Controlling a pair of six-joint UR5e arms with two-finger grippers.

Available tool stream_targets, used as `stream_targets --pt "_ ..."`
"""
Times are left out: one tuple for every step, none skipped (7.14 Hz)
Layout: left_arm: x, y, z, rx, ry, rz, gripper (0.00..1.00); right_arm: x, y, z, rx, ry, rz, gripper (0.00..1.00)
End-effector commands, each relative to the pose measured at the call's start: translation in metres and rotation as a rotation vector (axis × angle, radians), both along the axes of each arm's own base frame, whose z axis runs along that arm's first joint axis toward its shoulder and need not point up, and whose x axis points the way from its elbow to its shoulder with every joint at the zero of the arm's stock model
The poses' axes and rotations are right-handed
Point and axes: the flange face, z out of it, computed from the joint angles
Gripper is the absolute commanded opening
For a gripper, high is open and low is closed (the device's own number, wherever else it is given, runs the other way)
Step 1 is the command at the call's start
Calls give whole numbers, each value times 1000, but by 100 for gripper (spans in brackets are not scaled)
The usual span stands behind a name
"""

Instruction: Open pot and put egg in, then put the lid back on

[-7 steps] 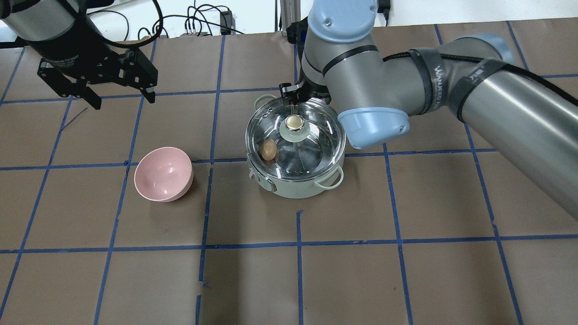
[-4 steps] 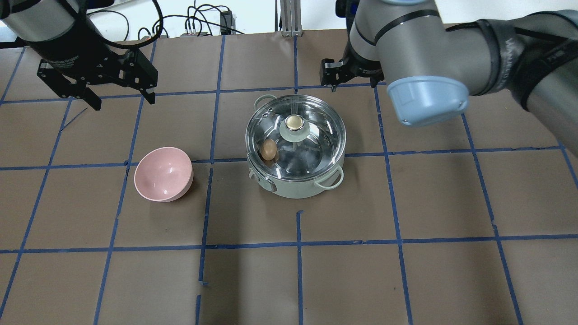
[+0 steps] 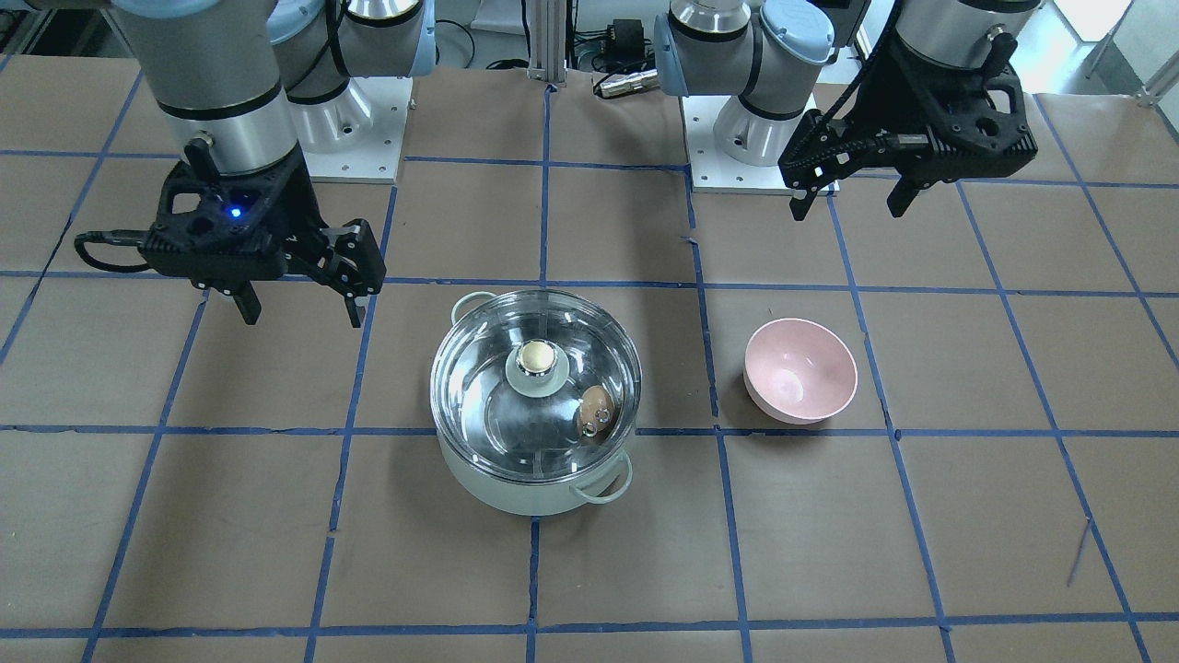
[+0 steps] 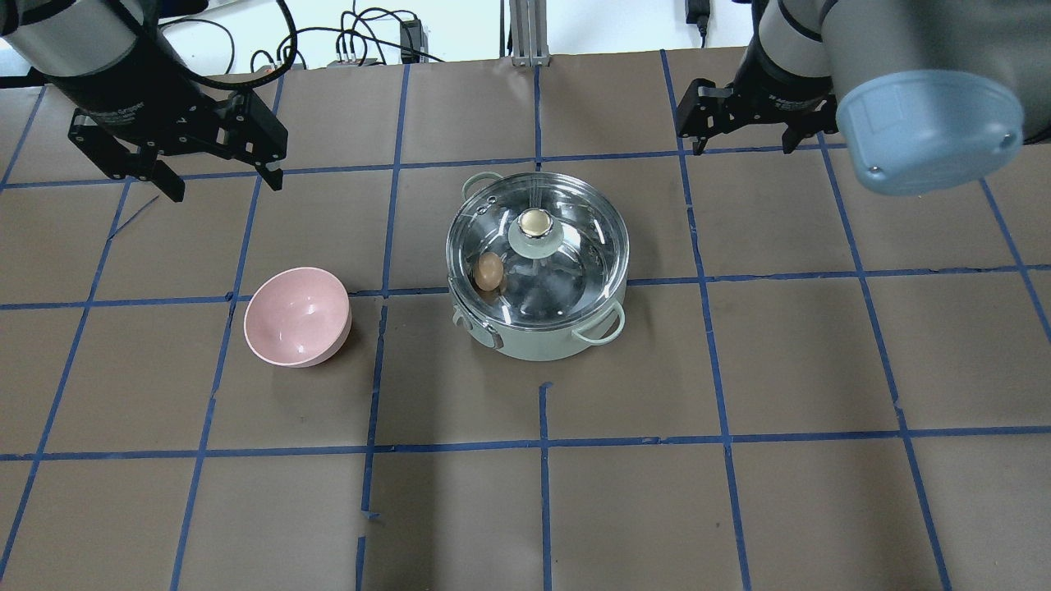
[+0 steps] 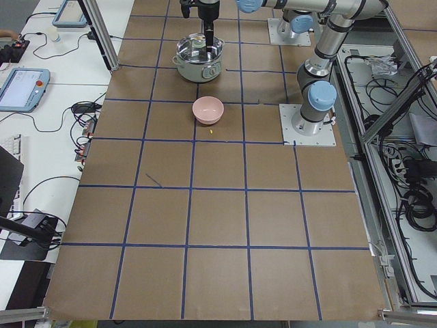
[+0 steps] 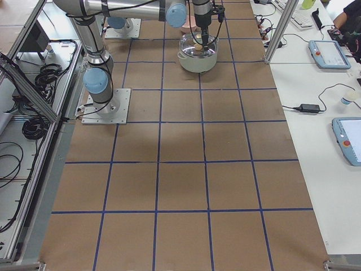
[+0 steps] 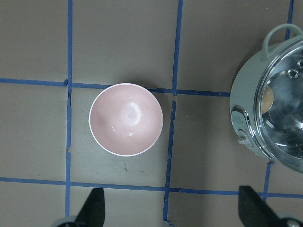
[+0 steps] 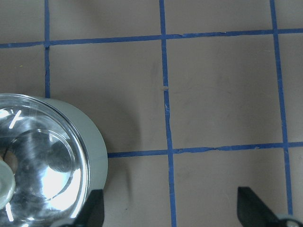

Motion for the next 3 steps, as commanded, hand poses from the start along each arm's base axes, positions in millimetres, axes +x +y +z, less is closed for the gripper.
stream_targets --pt "0 0 0 -1 0 0 100 1 6 0 22 2 1 100" --pt "0 0 0 1 0 0 100 3 8 -5 34 -1 2 100" --pt "0 0 -1 2 0 0 100 3 8 -8 39 0 3 100"
